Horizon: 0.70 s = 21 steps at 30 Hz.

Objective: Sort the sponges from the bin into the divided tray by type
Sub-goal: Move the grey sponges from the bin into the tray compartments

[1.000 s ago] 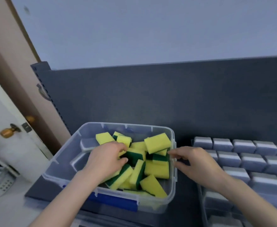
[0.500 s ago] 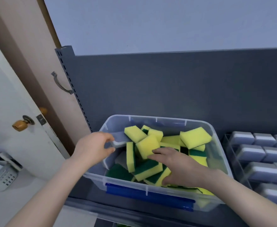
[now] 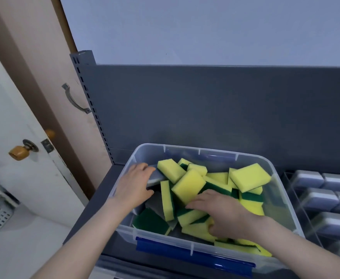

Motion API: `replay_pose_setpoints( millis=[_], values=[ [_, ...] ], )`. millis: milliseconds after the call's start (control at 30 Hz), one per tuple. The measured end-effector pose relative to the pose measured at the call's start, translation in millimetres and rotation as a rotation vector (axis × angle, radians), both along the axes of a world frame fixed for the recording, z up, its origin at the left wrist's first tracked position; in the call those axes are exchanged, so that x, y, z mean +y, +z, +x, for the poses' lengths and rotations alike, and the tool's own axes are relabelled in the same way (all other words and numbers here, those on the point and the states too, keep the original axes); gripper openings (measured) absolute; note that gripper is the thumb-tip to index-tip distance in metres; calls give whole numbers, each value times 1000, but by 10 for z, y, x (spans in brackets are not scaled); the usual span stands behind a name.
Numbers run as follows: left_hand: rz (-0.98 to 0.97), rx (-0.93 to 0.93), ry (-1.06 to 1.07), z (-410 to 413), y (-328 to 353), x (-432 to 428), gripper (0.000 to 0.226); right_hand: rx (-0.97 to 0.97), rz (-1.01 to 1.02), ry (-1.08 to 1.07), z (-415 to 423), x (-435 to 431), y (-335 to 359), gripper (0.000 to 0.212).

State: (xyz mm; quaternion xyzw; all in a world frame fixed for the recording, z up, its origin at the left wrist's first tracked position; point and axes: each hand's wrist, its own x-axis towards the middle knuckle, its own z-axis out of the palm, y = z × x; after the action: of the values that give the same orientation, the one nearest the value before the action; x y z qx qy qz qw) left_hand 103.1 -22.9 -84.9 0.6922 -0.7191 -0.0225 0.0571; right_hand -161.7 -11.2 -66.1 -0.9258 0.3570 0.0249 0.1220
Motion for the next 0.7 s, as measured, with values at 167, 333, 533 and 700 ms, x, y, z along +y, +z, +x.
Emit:
replay_pose_setpoints(
  millis=[167,333,533,700],
  values=[
    [6,-63,-16,32,-5,-70,58,-80,-105,-157,-444,-104,334,81],
    [-120,-28,-21,-42,112,-1,32,128,110,-170,-684,-79,308,88],
    [-11,261,238,-95,110,-71,43,-321,93,-282,-317,-127,462,55],
    [113,60,325,-275,23,-91,60,-743,85,-387,313,-349,353,27]
  ],
)
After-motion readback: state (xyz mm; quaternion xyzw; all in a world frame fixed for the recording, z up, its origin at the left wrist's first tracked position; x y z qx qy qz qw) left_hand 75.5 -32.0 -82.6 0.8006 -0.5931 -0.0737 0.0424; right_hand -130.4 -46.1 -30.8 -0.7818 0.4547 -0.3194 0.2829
